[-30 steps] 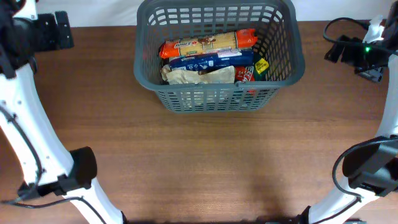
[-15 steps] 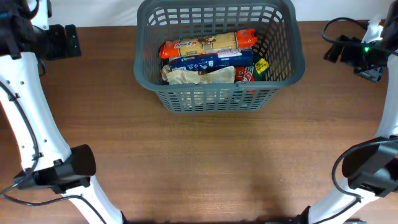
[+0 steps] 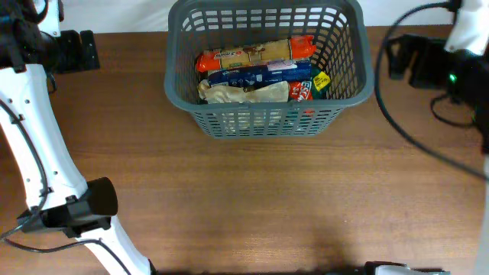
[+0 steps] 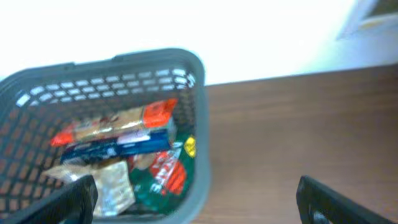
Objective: Pack container
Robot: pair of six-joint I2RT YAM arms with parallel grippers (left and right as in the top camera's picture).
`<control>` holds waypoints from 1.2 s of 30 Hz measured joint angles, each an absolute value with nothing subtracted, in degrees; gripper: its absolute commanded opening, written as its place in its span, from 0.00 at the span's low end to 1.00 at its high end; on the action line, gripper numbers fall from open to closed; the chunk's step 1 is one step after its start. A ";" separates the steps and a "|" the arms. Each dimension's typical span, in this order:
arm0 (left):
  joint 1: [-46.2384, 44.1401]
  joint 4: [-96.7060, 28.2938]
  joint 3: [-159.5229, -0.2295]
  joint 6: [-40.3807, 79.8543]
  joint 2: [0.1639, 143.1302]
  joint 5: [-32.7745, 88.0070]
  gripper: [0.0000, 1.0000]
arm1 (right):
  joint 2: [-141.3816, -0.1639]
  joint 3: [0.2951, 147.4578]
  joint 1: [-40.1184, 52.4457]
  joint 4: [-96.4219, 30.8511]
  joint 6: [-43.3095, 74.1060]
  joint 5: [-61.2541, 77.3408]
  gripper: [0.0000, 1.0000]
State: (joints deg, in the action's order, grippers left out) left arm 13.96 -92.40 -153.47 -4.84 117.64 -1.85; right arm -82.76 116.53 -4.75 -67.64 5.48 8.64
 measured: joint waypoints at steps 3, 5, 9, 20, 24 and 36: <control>13.96 -92.42 -153.47 -4.86 117.64 -1.85 0.99 | -74.30 107.42 -4.71 -57.63 5.34 3.42 0.99; 13.96 -92.42 -153.45 -4.84 117.64 -1.80 0.99 | -66.41 97.34 -4.71 -49.63 5.28 -1.06 0.99; 13.96 -92.42 -153.40 -4.84 117.64 -1.67 0.99 | -51.09 75.92 -4.71 -35.22 5.15 -7.99 0.99; 13.96 -92.40 -153.40 -4.84 117.64 -1.48 0.99 | -17.21 30.55 -4.71 -25.50 5.08 -14.94 0.99; 13.96 -92.40 -153.40 -4.84 117.64 -1.48 0.99 | -10.59 21.37 -4.71 -25.63 5.10 -15.22 0.99; 13.96 -92.42 -153.40 -4.84 117.64 -1.48 0.99 | -0.93 10.46 -4.71 -26.30 5.10 -15.46 0.99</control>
State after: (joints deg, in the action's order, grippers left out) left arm 13.96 -92.42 -153.40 -4.84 117.64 -1.48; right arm -0.93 10.46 -4.71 -26.30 5.10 -15.46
